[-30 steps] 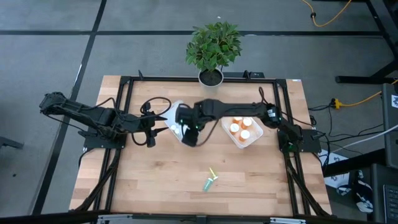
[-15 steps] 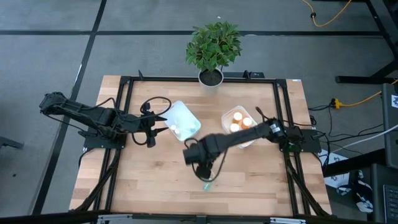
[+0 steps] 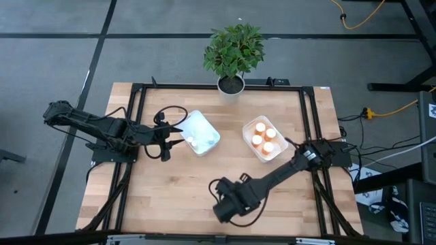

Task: Pick and place medicine bottles into bin by pill shape (circle, oval)
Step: Put the yellow pill bottle into the left white bin

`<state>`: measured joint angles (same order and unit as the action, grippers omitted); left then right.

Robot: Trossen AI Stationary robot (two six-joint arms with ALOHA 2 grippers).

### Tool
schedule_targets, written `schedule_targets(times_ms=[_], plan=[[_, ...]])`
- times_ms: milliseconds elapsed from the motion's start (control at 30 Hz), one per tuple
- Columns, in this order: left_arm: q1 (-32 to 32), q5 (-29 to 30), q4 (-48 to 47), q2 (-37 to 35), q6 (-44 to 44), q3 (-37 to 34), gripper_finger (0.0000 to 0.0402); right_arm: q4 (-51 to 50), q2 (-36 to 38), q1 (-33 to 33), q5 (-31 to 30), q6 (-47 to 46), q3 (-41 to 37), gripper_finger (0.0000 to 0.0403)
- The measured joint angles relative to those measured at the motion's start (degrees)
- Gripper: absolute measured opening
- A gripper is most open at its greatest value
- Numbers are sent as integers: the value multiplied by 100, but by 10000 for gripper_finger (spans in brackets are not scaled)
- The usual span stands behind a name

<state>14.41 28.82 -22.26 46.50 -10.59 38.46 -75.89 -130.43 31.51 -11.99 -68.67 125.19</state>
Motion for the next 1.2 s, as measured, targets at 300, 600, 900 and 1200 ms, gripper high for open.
schedule_targets(times_ms=[300,600,900,1200], plan=[[1,-2,-2,0,-129,0,171,-19,-69,109,-149,-1509,0,177],[2,-304,-47,2,-131,0,171,1,-385,216,-153,-1834,0,250],[2,-304,-102,2,-131,0,171,114,-492,1079,-1605,-3499,0,253],[2,-304,-108,2,-131,0,171,-360,-941,1767,-2506,-4224,4,253]])
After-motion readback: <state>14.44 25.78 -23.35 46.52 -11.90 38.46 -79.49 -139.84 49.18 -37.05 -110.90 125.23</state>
